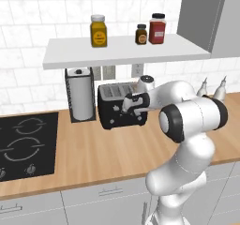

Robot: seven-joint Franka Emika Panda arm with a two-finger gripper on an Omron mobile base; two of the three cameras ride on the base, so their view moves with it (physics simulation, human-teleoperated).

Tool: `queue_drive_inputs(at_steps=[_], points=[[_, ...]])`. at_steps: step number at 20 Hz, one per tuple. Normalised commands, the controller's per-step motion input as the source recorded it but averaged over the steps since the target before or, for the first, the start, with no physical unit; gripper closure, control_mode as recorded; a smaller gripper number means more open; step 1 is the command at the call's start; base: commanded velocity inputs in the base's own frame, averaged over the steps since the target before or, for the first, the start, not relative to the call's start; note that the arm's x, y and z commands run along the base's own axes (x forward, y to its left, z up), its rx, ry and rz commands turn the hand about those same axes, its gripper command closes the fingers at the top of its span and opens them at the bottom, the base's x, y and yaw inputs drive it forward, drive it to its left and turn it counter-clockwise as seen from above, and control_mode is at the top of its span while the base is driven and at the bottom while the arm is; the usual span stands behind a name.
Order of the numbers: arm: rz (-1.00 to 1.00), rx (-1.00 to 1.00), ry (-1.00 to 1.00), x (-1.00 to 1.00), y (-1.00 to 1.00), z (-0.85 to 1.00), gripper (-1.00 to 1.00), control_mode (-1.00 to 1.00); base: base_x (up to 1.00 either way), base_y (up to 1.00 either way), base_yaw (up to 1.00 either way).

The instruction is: Start the toaster. Once the lever pops up, take the bread to the plate on the dining counter.

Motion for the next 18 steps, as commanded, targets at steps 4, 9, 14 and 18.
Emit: queue_drive_inputs(at_steps=[4,9,14,18], points=[[-0.03,0.00,0.01,-0.65,0.20,-1.00,1.00,-1.00,0.00,0.00,0.00],[-0.02,0.00,-0.01,-0.53,0.11,-0.34,1.00,-1.00,0.00,0.00,0.00],[0.00,0.00,-0.11,-0.50,0.00,0.42,1.00,-1.00,0.00,0.00,0.00],[0.00,0.00,-0.15,-0.66,0.00,0.54,1.00,-1.00,0.00,0.00,0.00]])
